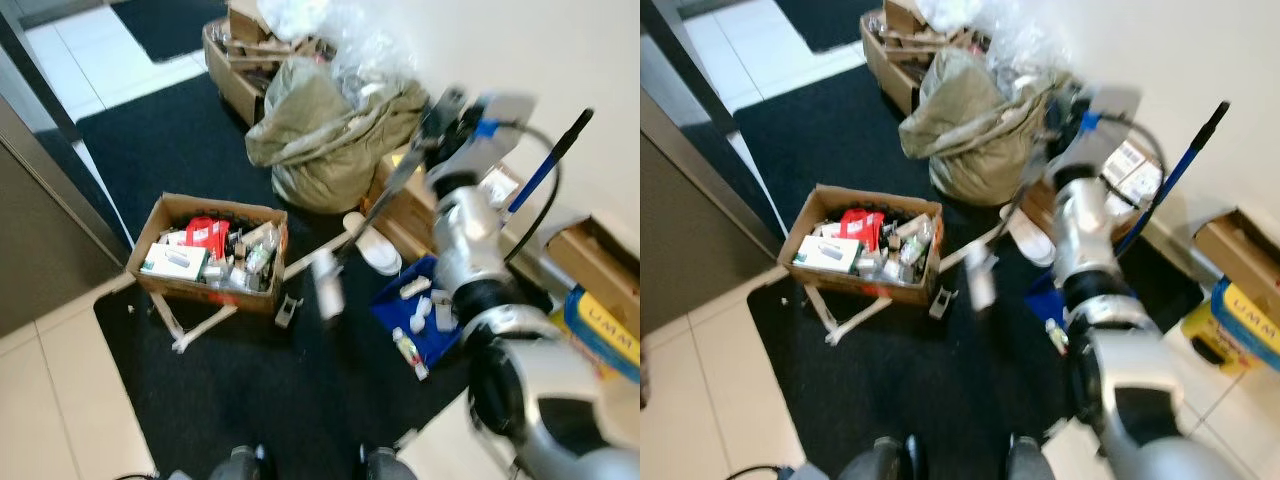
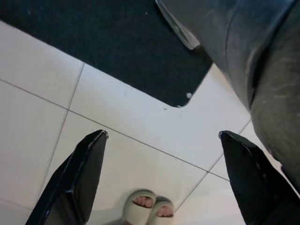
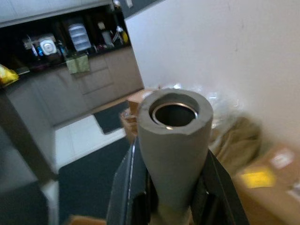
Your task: Sweep floor
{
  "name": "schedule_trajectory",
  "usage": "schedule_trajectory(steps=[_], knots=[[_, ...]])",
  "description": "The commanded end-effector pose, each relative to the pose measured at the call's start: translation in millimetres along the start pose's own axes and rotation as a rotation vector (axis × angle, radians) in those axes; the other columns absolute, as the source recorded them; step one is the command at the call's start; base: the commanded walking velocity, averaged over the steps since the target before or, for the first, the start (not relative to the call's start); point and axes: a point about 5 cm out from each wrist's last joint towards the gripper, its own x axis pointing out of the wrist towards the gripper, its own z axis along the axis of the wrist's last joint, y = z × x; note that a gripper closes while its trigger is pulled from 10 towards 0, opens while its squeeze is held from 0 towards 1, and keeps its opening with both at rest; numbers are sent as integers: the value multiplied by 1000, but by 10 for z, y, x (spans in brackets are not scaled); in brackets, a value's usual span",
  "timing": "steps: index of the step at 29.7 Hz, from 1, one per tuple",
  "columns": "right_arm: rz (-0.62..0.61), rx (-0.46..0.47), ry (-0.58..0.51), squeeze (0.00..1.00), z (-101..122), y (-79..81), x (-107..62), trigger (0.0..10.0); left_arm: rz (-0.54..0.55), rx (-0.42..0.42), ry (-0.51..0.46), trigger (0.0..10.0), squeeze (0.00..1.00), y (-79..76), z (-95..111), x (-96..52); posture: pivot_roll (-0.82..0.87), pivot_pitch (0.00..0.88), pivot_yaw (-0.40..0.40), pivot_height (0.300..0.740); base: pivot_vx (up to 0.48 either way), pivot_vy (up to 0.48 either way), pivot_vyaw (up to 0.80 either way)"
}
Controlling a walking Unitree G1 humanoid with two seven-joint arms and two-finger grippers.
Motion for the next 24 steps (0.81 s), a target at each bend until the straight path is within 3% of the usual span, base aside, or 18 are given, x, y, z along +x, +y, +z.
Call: schedule_trajectory(steps=[1, 2, 3, 5, 7, 8, 9, 11, 13, 15, 16, 17, 18, 19, 20, 21, 22, 24], knots=[[-17, 24, -4, 0, 0, -35, -20, 10000, 57, -14, -101, 10000, 0, 92, 292, 65, 16, 78, -7, 740, 0, 0, 0], [-33, 51, 33, 0, -155, -15, -147, 10000, 99, -4, -105, 10000, 0, 222, 349, 67, 15, 63, -3, 740, 0, 0, 0], [-43, 64, 60, 0, -257, -3, -240, 10000, 125, 65, -82, 10000, 0, 345, 360, 57, 7, 52, 6, 740, 0, 0, 0], [-43, 64, 60, 0, -257, -3, -240, 10000, 125, 65, -82, 10000, 0, 345, 360, 57, 7, 52, 6, 740, 0, 0, 0], [-35, 72, 81, 0, -338, 16, -316, 10000, 117, 258, 85, 10000, 0, 537, 177, 1, -9, 35, 19, 740, 0, 0, 0], [-35, 72, 81, 0, -338, 16, -316, 10000, 117, 258, 85, 10000, 0, 537, 177, 1, -9, 35, 19, 740, 0, 0, 0], [-31, 77, 82, 0, -341, 13, -322, 10000, 50, 365, 199, 10000, 0, 584, 7, -55, -14, 31, 23, 740, 0, 0, 0], [-31, 77, 82, 0, -341, 13, -322, 10000, 50, 365, 199, 10000, 0, 584, 7, -55, -14, 31, 23, 740, 0, 0, 0], [-39, 89, 77, 0, -331, -10, -339, 10000, -32, 540, 382, 10000, 0, 764, -270, -209, -20, 27, 32, 740, 0, 0, 0], [-39, 89, 77, 0, -331, -10, -339, 10000, -32, 540, 382, 10000, 0, 764, -270, -209, -20, 27, 32, 740, 0, 0, 0], [-39, 97, 78, 0, -328, -13, -355, 10000, 25, 596, 407, 10000, 0, 914, -271, -254, -18, 29, 33, 740, 0, 0, 0], [-39, 97, 78, 0, -328, -13, -355, 10000, 25, 596, 407, 10000, 0, 914, -271, -254, -18, 29, 33, 740, 0, 0, 0], [-38, 103, 80, 0, -332, -8, -371, 10000, 164, 570, 367, 10000, 0, 1098, -152, -269, -20, 30, 37, 740, 0, 0, 0], [-35, 109, 87, 0, -345, 0, -388, 10000, 320, 363, 261, 10000, 0, 1231, 42, -252, -21, 32, 39, 740, 0, 0, 0], [-35, 109, 87, 0, -345, 0, -388, 10000, 320, 363, 261, 10000, 0, 1231, 42, -252, -21, 32, 39, 740, 0, 0, 0], [-34, 112, 92, 0, -353, 6, -402, 10000, 414, 204, 189, 10000, 0, 1310, 163, -248, -21, 32, 39, 740, 0, 0, 0], [-34, 112, 92, 0, -353, 6, -402, 10000, 414, 204, 189, 10000, 0, 1310, 163, -248, -21, 32, 39, 740, 0, 0, 0], [-32, 114, 102, 0, -374, 24, -426, 10000, 482, -95, 63, 10000, 0, 1315, 361, -194, -26, 26, 42, 740, 0, 0, 0]])
